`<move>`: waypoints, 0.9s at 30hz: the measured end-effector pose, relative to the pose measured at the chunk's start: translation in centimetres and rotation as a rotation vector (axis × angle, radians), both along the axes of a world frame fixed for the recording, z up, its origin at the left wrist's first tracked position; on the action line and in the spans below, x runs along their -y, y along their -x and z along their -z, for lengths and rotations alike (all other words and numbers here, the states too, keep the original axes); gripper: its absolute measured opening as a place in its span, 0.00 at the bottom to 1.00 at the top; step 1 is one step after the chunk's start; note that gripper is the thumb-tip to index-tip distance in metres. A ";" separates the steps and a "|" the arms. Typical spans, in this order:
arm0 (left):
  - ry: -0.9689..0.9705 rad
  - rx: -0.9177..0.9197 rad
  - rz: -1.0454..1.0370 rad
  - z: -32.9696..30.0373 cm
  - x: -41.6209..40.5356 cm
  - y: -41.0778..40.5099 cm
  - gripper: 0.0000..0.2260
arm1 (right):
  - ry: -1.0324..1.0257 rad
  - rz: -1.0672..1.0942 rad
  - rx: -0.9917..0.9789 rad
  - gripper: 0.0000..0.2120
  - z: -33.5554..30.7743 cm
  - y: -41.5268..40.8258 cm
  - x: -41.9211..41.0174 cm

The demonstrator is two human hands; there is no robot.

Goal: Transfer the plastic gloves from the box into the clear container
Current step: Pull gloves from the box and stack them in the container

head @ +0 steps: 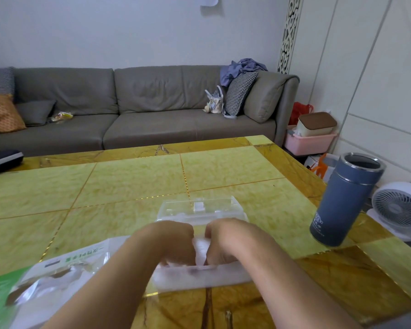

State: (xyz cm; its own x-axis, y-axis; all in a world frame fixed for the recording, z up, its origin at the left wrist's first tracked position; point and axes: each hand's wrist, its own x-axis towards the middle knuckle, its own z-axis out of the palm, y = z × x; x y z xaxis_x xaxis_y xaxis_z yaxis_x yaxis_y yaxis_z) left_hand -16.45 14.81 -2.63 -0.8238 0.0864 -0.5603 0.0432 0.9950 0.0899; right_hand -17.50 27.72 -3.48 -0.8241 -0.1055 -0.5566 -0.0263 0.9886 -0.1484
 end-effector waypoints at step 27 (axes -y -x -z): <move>0.223 -0.009 0.094 -1.4 -0.3 -1.2 0.16 | 0.066 -0.025 -0.069 0.26 -0.3 -0.8 0.3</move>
State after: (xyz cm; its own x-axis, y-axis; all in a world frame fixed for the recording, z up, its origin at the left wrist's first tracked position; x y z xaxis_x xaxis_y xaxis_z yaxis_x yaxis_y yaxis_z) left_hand -15.30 15.06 -1.22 -0.8232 0.0380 -0.5664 0.1368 0.9816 -0.1330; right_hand -16.75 27.45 -3.22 -0.8567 -0.1615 -0.4899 -0.0635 0.9755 -0.2106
